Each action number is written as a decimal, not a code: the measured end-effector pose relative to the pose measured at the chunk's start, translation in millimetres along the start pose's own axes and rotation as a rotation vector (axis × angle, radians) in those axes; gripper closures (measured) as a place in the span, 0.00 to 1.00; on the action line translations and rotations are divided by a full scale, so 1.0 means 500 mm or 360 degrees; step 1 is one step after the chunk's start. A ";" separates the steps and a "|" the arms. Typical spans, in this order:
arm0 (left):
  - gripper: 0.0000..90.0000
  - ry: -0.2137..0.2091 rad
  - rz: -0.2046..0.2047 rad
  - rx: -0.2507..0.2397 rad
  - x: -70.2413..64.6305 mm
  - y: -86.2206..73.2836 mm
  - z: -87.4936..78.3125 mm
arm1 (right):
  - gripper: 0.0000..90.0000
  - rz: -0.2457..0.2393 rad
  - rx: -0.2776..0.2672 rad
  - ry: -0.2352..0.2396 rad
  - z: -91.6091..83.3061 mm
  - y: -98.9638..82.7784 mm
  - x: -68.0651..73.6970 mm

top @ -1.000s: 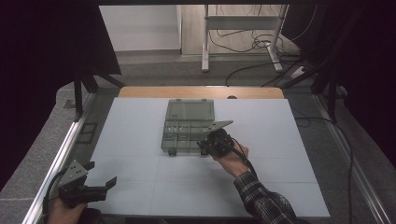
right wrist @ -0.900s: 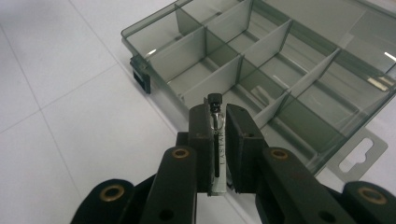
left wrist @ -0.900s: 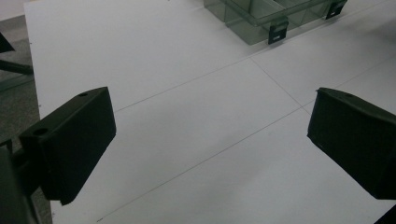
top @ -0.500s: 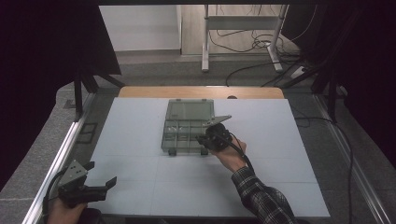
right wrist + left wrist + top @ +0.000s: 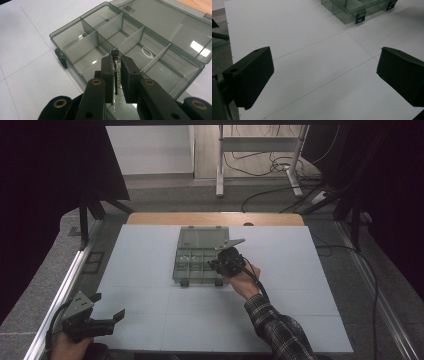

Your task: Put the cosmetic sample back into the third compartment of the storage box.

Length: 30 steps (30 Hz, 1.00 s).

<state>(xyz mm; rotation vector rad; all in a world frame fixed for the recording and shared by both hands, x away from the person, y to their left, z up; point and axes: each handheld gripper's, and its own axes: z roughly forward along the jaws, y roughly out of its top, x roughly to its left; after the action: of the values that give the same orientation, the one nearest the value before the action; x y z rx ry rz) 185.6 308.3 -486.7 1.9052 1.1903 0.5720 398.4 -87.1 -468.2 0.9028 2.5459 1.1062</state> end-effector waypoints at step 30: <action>0.01 -0.0011 -0.0001 0.0002 0.002 0.000 0.000 | 0.89 0.0024 -0.0021 -0.0083 0.064 0.048 -0.032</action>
<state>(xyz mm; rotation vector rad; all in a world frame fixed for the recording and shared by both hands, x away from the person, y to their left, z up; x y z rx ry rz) 186.0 309.2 -486.6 1.9066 1.1870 0.5644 435.4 -65.4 -473.5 0.9362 2.4910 1.0880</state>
